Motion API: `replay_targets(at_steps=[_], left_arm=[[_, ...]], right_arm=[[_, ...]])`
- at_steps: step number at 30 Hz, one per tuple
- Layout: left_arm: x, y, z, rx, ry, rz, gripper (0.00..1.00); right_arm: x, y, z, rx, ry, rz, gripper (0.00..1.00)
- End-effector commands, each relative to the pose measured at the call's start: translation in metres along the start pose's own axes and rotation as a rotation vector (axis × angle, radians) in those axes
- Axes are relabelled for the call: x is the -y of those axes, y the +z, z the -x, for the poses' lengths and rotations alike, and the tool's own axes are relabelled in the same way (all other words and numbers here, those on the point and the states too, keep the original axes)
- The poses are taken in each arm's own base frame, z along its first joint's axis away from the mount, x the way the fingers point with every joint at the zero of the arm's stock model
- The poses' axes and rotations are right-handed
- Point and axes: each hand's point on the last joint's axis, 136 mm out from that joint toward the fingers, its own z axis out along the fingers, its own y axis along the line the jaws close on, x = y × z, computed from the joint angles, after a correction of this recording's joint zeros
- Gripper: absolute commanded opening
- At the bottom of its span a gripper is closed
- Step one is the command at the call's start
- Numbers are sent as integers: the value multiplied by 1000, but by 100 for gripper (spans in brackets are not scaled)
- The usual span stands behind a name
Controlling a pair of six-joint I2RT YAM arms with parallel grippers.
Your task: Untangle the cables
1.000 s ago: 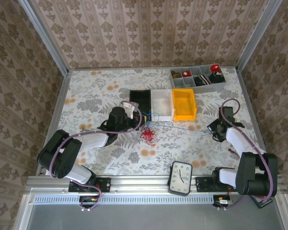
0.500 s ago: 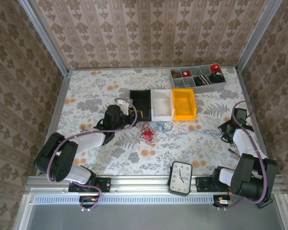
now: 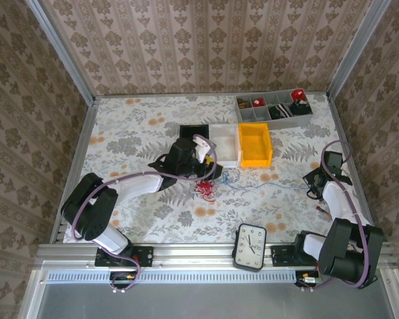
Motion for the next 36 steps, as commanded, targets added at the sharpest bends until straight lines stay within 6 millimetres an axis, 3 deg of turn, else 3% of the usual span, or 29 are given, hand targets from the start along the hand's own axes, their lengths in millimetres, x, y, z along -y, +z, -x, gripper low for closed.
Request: replay_targets(at_steps=[1,7,12,15,17,19,22,26,30,33,36], left_arm=[[19,3,-40,-226,172,-58,69],[29,9,-65,-410,298,-84,75],[14,25,-69,-441,329,-23,72],[7,34,-72,-461,331,-1,66],[2,39,-74,-471,333,13,51],[-5,44,-64,-444,335,61,26],[-10,43,-29,-311,344,135,1],[-16,14,38,-37,281,214,0],[-38,-34,89,201,84,212,0],[-57,-64,99,298,-39,187,0],[-71,-81,90,322,-105,188,0]], right_arm=[[8,-1,-4,-4,-14,-25,0],[5,1,-6,-13,-7,-11,0],[3,1,-6,-14,-6,2,0],[1,0,-6,-13,-10,12,0],[1,0,-5,-12,-11,15,0],[1,0,-5,-10,-15,13,0],[1,0,-3,-7,-17,6,0],[4,1,0,-6,-16,-10,0],[15,0,8,2,-5,-49,0],[23,0,12,2,13,-67,0],[31,-1,14,2,39,-85,0]])
